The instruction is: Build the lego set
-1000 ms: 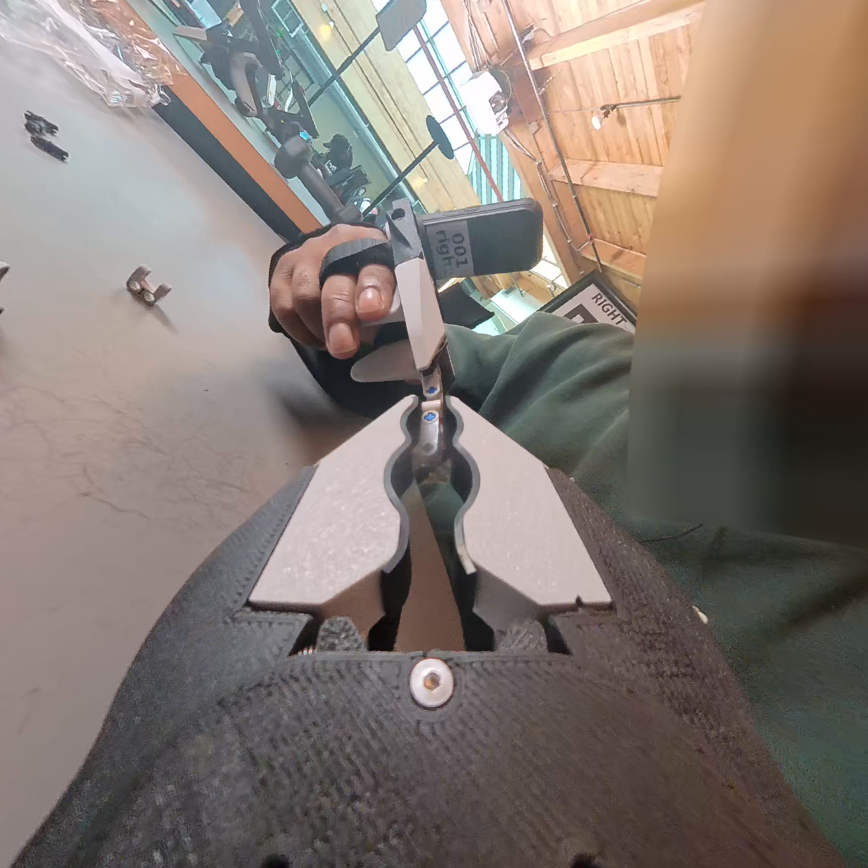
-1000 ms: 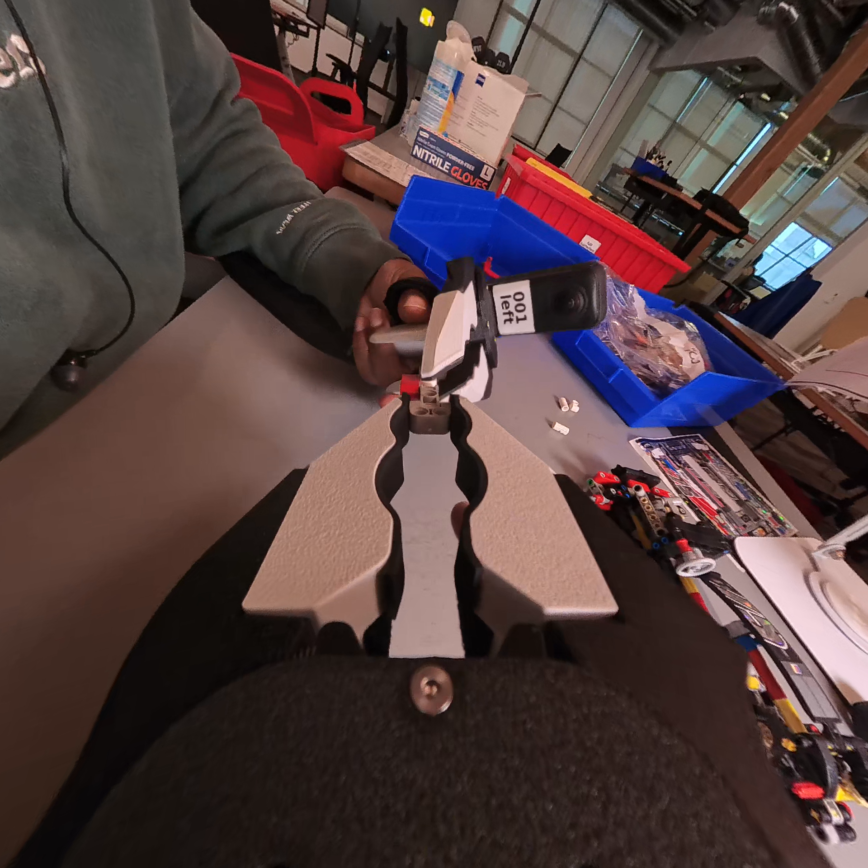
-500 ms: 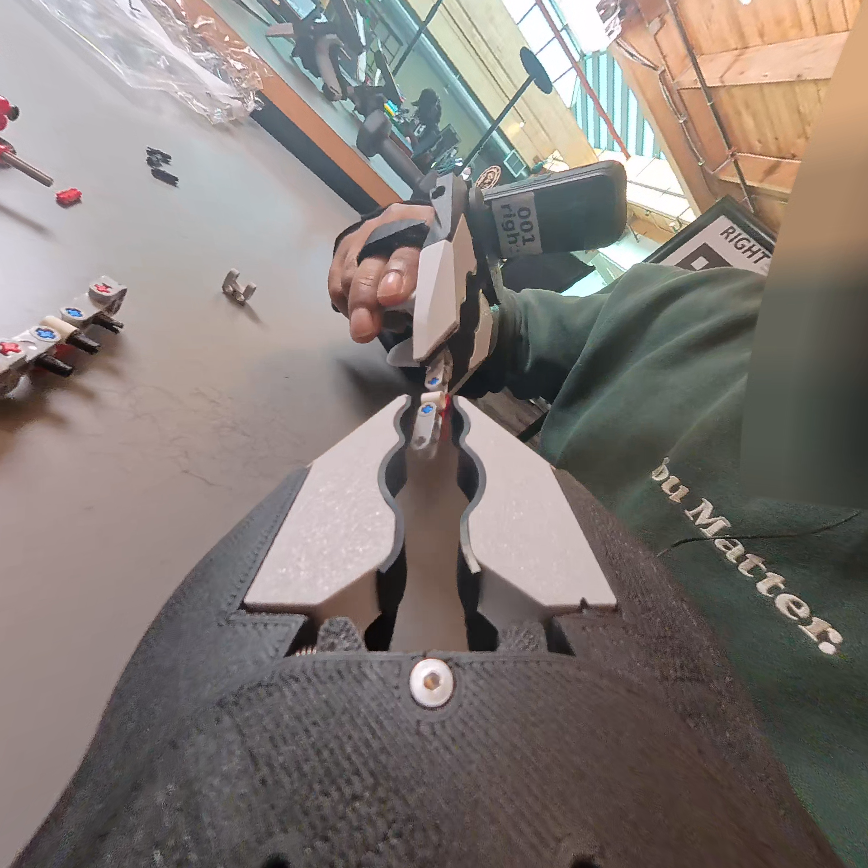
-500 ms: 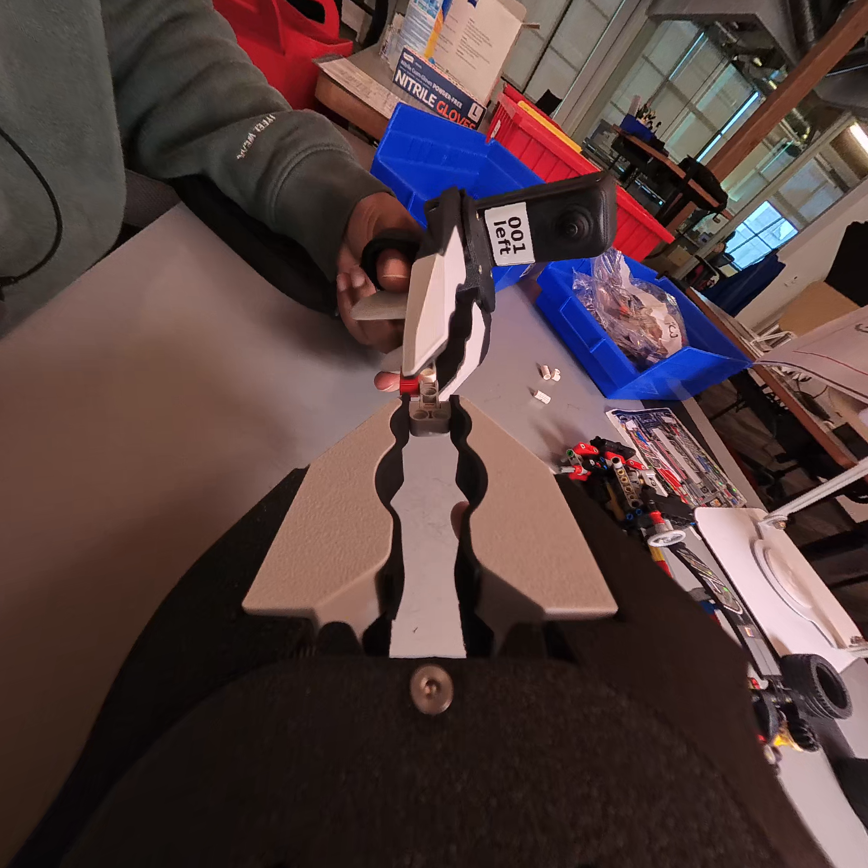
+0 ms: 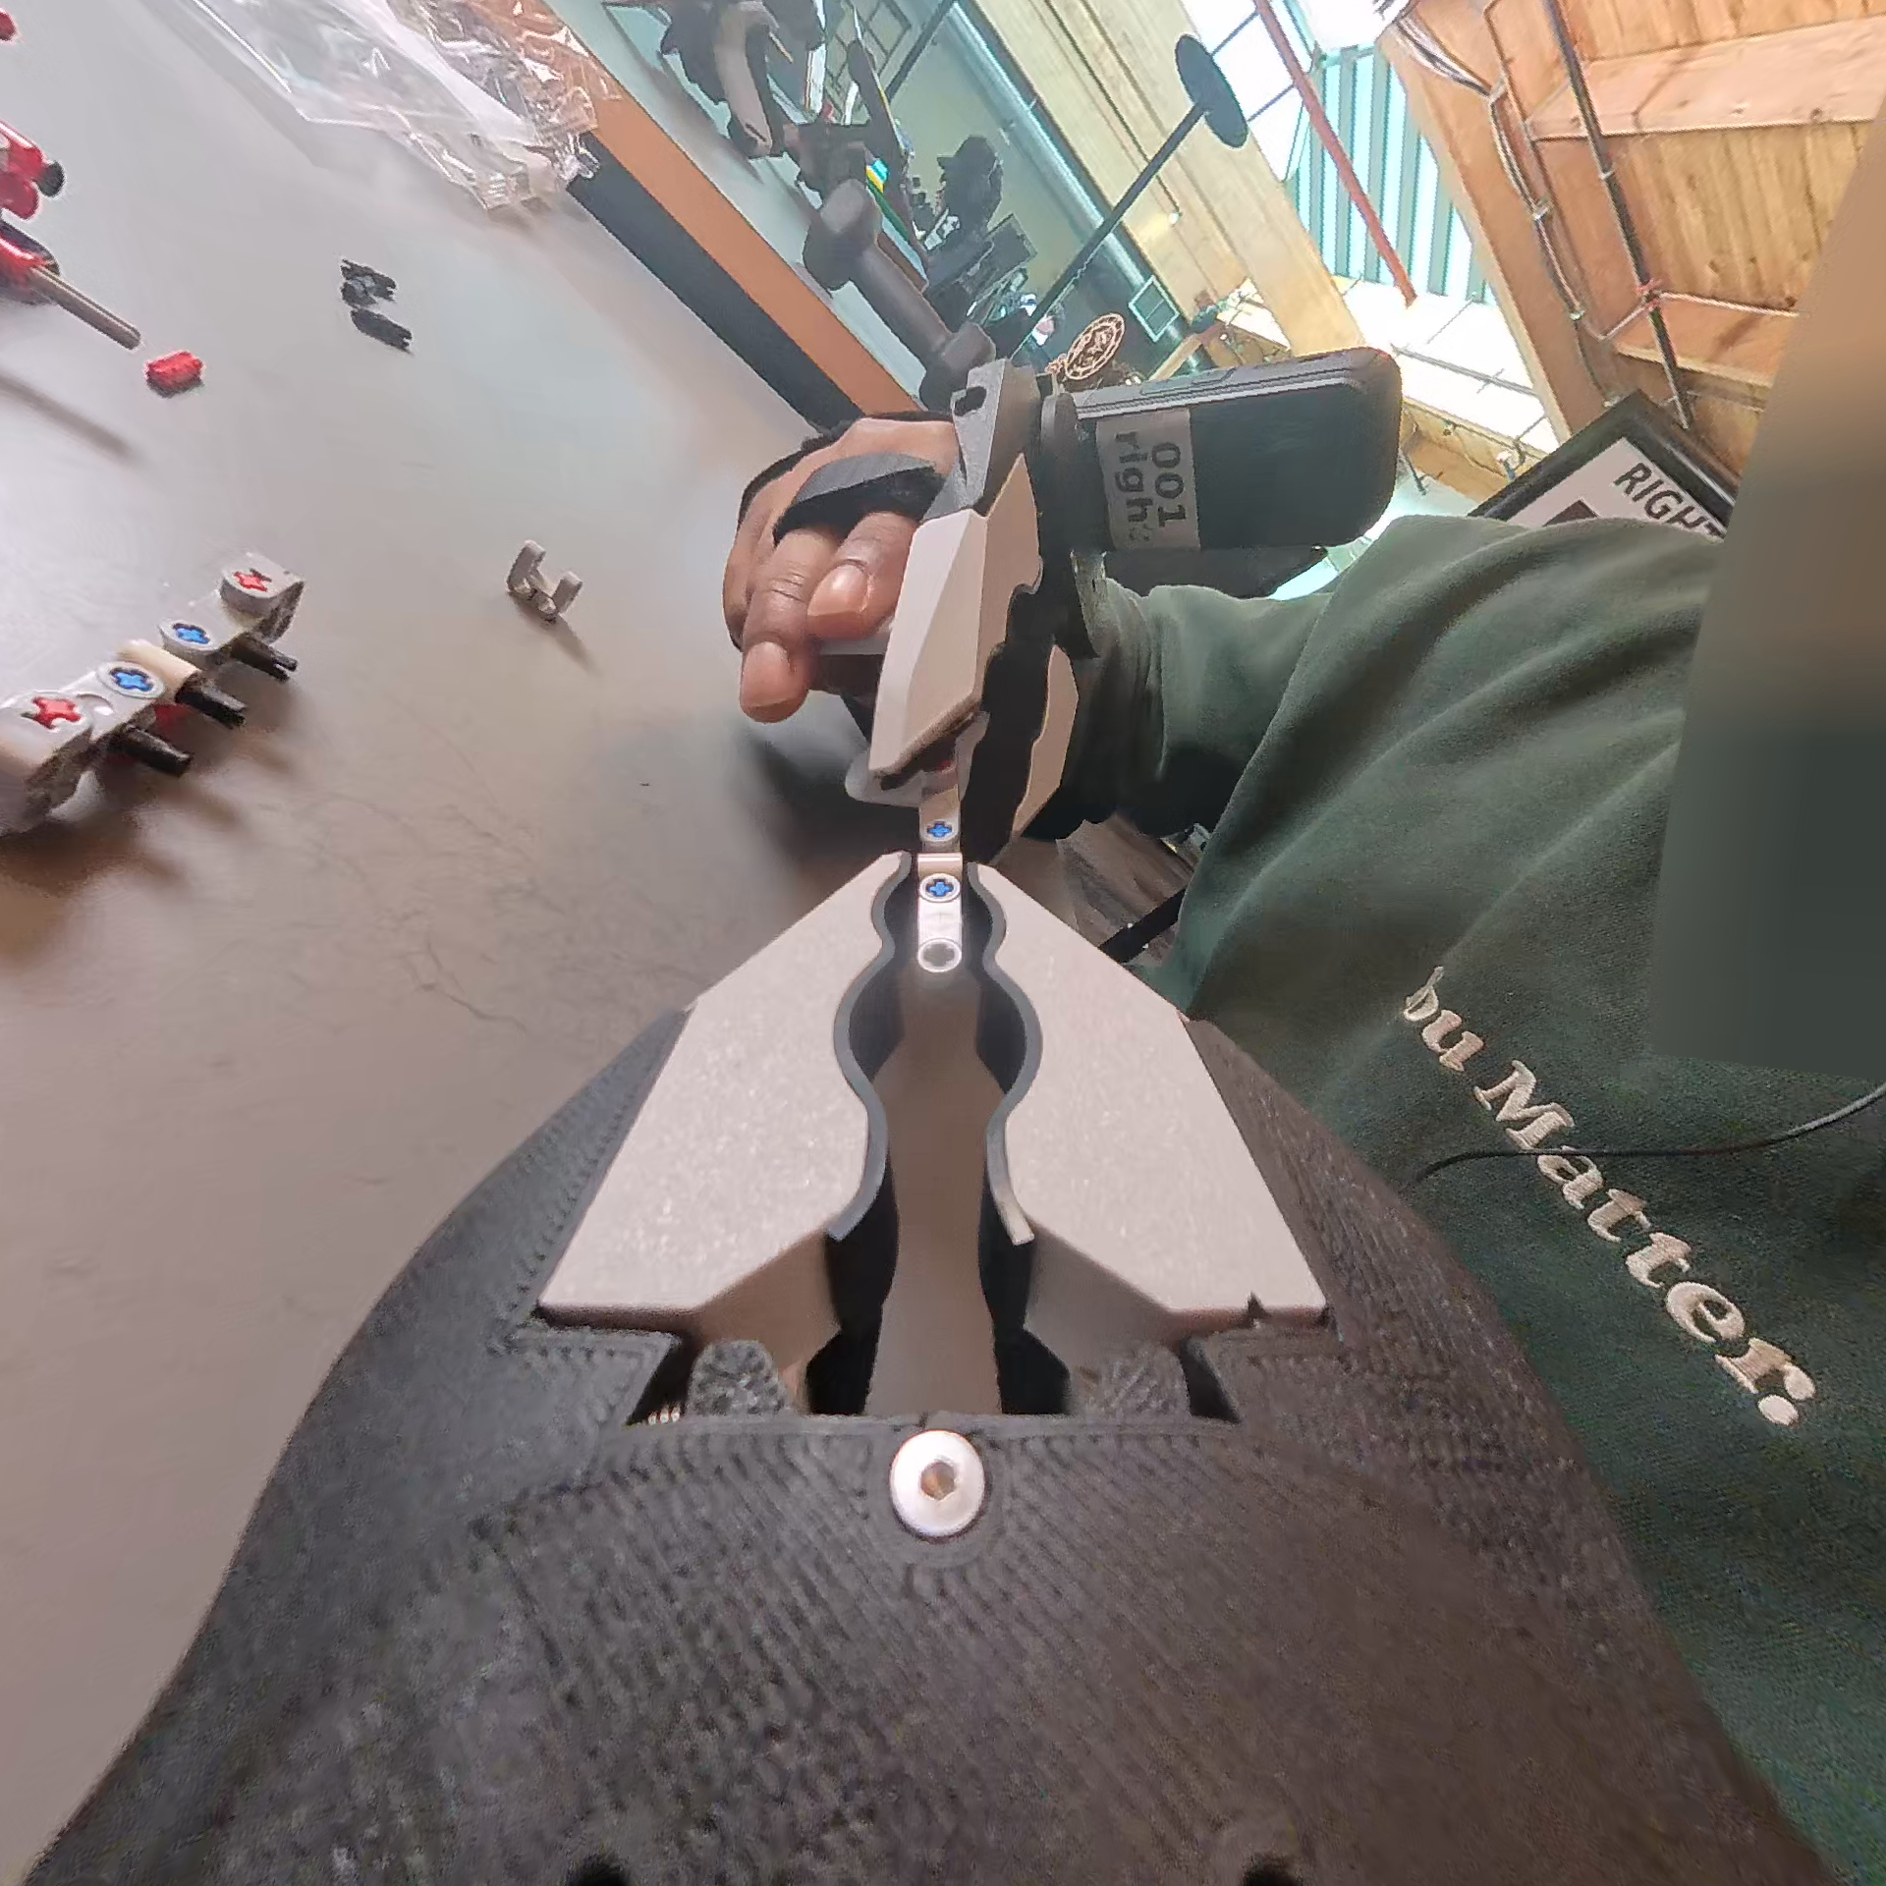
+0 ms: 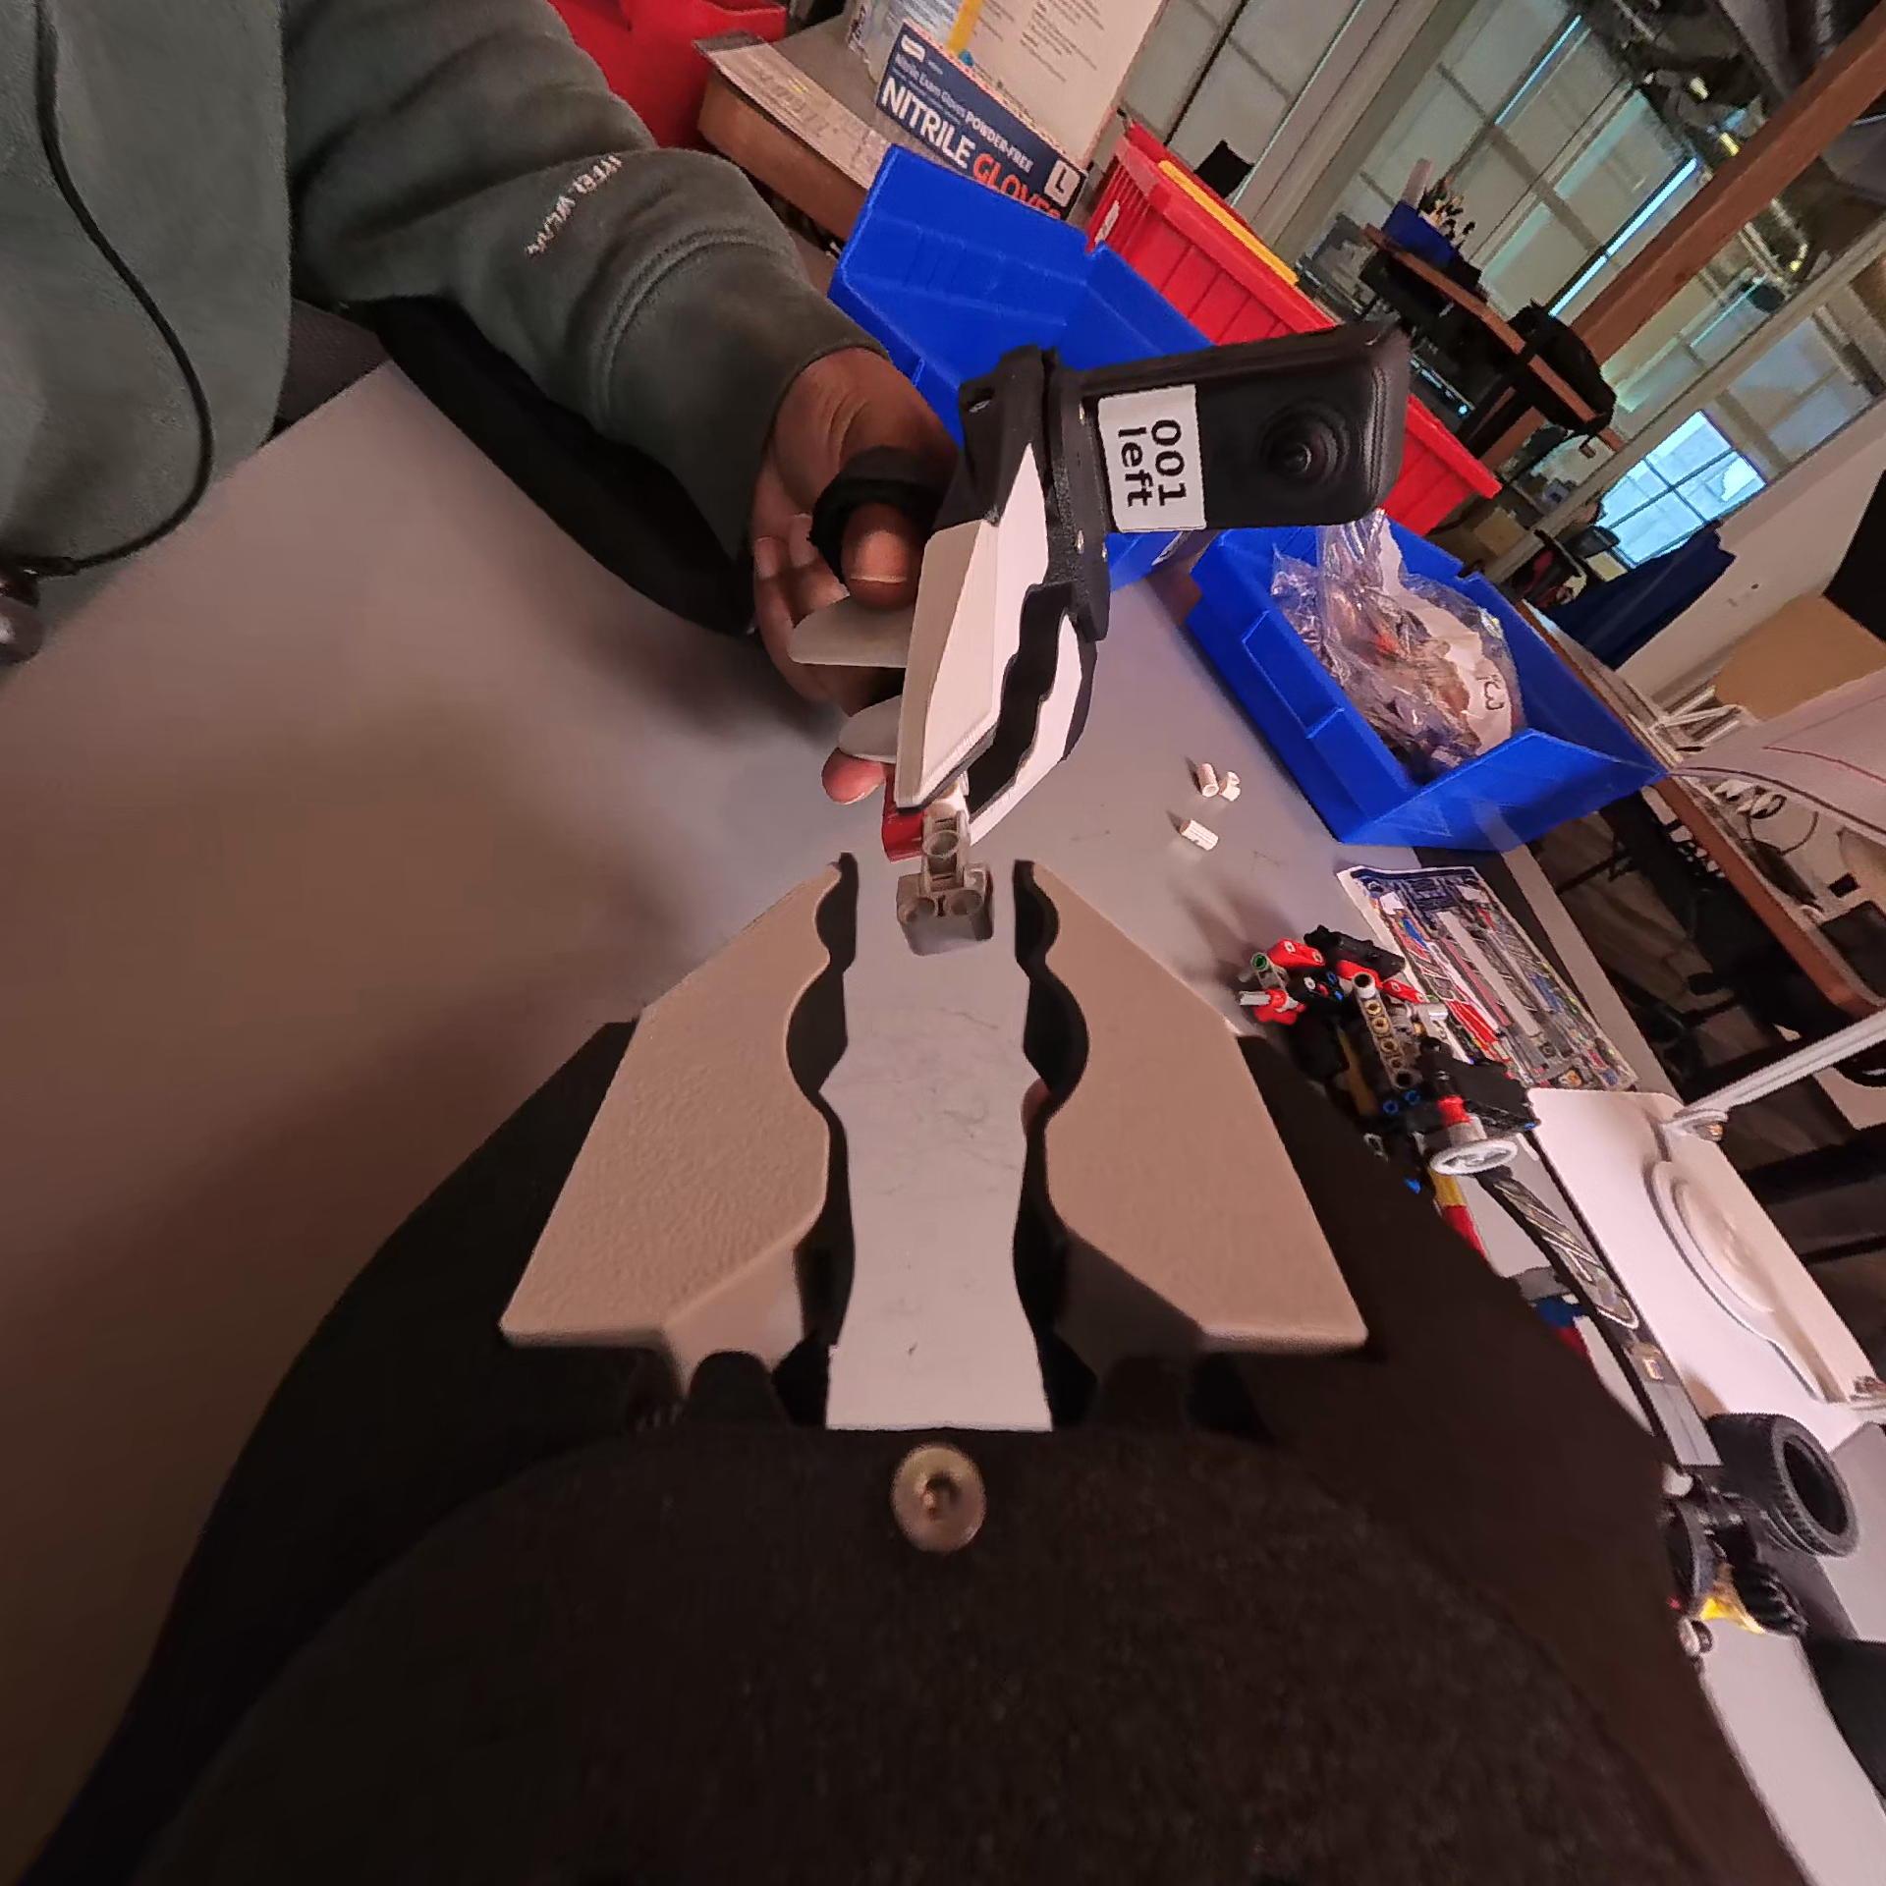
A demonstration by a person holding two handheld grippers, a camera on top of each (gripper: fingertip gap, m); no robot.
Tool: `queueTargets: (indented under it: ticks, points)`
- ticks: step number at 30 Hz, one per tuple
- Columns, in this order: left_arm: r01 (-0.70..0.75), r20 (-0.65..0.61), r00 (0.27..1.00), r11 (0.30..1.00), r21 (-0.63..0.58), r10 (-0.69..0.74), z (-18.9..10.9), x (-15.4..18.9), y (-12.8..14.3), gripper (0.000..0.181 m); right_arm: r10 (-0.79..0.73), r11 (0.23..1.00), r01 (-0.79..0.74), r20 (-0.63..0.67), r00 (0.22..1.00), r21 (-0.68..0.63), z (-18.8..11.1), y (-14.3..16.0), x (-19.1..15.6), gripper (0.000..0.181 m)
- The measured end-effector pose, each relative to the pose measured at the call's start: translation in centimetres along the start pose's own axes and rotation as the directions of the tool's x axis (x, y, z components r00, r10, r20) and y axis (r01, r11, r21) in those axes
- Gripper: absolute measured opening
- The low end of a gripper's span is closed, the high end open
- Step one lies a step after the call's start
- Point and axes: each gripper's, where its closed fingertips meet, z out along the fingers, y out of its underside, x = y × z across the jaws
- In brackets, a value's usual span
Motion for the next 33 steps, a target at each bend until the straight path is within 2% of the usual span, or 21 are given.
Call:
queueTargets:
  ticks: [1,4,6,8,14,19,22,26,29,33]
  points:
    - [-0.011,0.010,1.000,1.000,-0.001,0.011,0.0,-0.1,0.0,0.005,0.005,1.000,-0.005,0.007,1.000,-0.010,0.0,0.2,0.0,0.033]
    - [-0.155,0.110,0.981,0.987,-0.031,0.158,-0.2,-1.1,0.1,0.006,0.054,0.998,-0.053,0.020,0.998,-0.042,-0.3,1.2,0.3,0.038]
    - [-0.305,0.214,0.919,0.942,-0.143,0.330,-0.1,-2.4,1.0,0.006,0.114,0.992,-0.113,0.030,0.993,-0.054,-0.8,1.7,0.7,0.035]
    - [-0.392,0.252,0.857,0.886,-0.245,0.449,0.2,-3.1,1.7,0.006,0.157,0.984,-0.153,0.034,0.987,-0.088,-1.2,2.4,1.0,0.031]
    - [-0.460,0.294,0.717,0.745,-0.483,0.633,0.4,-5.5,3.5,0.006,0.224,0.958,-0.202,0.093,0.970,-0.203,-1.9,4.6,0.3,0.028]
    - [-0.461,0.299,0.675,0.702,-0.543,0.675,0.1,-6.2,4.1,0.010,0.245,0.931,-0.233,0.006,0.970,-0.279,-2.7,6.7,2.0,0.023]
    - [-0.450,0.307,0.688,0.718,-0.531,0.658,-0.6,-6.0,4.0,0.022,0.270,0.906,-0.289,-0.103,0.957,-0.310,-4.0,8.3,4.4,0.018]
    - [-0.423,0.316,0.722,0.754,-0.502,0.616,-1.7,-5.7,3.8,0.024,0.281,0.842,-0.371,-0.269,0.921,-0.391,-6.6,11.6,8.9,0.015]
    - [-0.424,0.303,0.723,0.745,-0.515,0.621,-1.6,-5.7,3.9,0.017,0.284,0.775,-0.399,-0.294,0.913,-0.490,-7.7,14.2,10.9,0.016]
    - [-0.442,0.287,0.697,0.709,-0.550,0.657,-1.0,-6.1,4.4,0.006,0.341,0.695,-0.407,-0.226,0.912,-0.593,-7.4,16.7,11.0,0.021]
